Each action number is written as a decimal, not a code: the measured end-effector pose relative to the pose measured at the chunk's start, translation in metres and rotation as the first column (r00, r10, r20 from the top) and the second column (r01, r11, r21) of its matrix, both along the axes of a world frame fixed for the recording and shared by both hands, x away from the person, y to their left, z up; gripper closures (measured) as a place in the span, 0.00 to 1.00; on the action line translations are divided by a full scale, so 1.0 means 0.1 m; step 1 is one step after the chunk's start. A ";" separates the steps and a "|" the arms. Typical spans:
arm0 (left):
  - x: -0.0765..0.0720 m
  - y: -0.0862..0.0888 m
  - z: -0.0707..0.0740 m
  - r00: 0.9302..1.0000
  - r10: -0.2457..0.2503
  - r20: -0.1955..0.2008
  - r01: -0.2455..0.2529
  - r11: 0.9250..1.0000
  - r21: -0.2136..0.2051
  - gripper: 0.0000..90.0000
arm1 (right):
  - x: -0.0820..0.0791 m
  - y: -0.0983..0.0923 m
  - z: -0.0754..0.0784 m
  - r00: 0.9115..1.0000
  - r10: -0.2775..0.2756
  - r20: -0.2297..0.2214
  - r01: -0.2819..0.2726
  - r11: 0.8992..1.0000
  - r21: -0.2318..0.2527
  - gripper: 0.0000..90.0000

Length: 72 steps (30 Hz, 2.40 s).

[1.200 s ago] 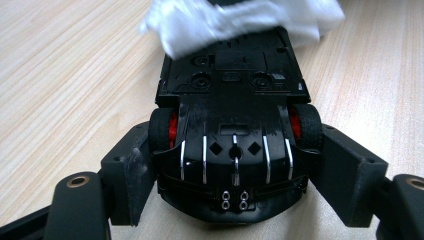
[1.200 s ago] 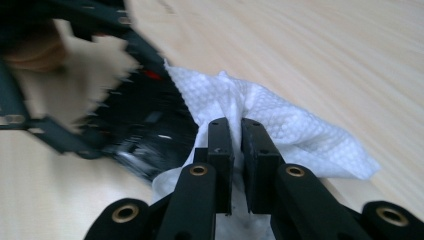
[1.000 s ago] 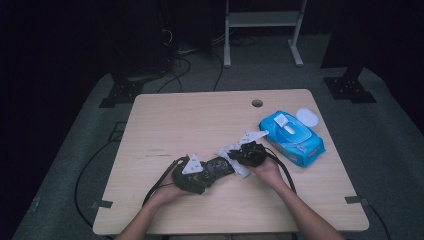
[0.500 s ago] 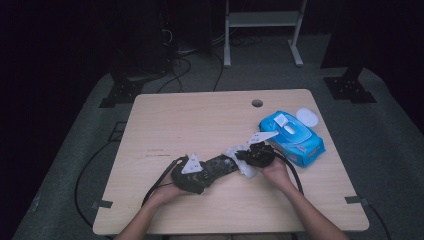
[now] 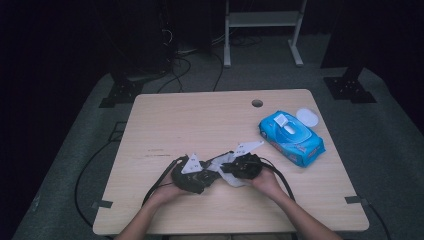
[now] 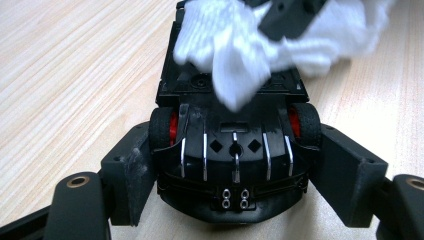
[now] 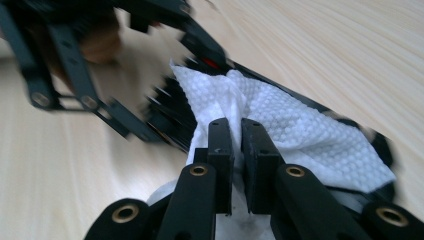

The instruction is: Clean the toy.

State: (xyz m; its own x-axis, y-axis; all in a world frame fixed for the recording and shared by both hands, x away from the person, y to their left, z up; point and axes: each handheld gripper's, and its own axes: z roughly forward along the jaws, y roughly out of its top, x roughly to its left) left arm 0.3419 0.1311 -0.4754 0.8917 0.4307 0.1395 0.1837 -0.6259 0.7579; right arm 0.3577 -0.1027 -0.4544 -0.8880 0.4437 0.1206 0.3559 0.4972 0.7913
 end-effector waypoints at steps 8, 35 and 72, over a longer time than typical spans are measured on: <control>0.00 0.00 0.00 1.000 0.002 0.002 -0.002 1.000 -0.007 0.27 | 0.05 0.27 0.04 0.999 0.041 0.025 -0.041 0.999 0.010 0.92; 0.01 0.02 0.01 1.000 -0.011 0.002 0.011 1.000 -0.010 0.27 | 0.26 -0.58 -0.07 0.984 -0.176 -0.007 0.176 0.984 -0.027 0.92; 0.04 0.03 0.04 0.999 -0.011 -0.030 0.010 0.999 -0.036 0.27 | 0.14 -0.23 -0.03 0.998 -0.055 -0.015 0.055 0.998 -0.018 0.92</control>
